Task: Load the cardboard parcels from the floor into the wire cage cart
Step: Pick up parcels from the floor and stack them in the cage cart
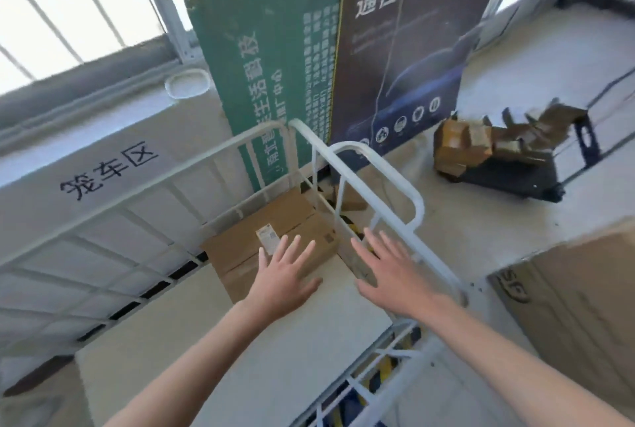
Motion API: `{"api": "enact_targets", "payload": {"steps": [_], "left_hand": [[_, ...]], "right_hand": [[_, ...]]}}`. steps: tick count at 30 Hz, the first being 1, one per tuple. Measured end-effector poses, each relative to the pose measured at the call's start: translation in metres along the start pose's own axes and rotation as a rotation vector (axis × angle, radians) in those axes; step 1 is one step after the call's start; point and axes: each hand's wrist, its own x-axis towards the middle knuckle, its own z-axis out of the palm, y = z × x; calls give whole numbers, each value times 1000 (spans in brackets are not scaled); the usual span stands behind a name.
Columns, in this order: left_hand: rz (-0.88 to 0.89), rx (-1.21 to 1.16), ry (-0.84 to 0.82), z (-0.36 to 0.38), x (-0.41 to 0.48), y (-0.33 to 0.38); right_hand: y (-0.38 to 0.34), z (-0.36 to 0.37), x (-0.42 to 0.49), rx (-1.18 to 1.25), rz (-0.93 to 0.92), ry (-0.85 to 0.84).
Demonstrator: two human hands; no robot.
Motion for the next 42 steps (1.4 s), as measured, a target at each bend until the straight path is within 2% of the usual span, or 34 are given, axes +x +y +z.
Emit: {"api": "enact_targets", "payload": {"steps": [4, 9, 16, 20, 25, 31, 38, 42], "left_hand": [[225, 43, 1, -20, -8, 72], [435, -71, -31, -28, 6, 203], [789, 15, -193, 8, 34, 418], [940, 111, -250, 37, 65, 518], [933, 146, -251, 74, 113, 615], [914, 175, -269, 98, 164, 685], [913, 214, -353, 125, 249, 761], [908, 273, -391, 151, 323, 802]], "right_hand": [[39, -7, -97, -6, 136, 70], [113, -7, -210, 89, 494, 182], [221, 2, -348, 246, 891, 391], [288, 4, -401, 339, 1061, 452], [372, 4, -444, 429, 1167, 493], [446, 6, -469, 505, 1227, 498], [546, 2, -442, 556, 1254, 490], [612, 9, -417, 578, 1276, 408]]}}
